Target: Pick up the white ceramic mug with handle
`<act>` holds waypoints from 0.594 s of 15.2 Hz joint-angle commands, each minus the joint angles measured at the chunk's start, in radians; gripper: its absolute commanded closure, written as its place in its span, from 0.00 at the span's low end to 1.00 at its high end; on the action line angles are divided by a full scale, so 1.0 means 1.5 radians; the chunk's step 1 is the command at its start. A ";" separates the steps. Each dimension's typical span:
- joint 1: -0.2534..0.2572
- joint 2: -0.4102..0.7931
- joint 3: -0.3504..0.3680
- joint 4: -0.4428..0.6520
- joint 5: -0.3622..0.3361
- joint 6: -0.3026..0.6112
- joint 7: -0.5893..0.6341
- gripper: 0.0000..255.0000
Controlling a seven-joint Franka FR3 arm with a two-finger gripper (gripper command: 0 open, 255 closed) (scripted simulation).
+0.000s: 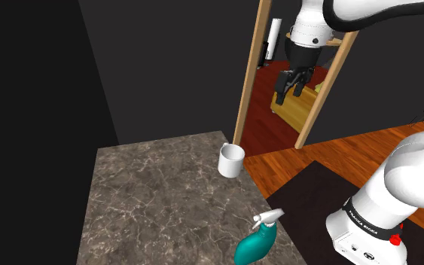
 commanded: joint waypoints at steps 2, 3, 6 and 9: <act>0.007 0.041 0.024 -0.027 0.016 0.066 0.025 0.00; 0.009 0.057 0.031 -0.033 0.020 0.088 0.032 0.00; 0.013 0.113 0.054 -0.046 0.031 0.155 0.055 0.00; 0.016 0.177 0.077 -0.050 0.037 0.221 0.079 0.00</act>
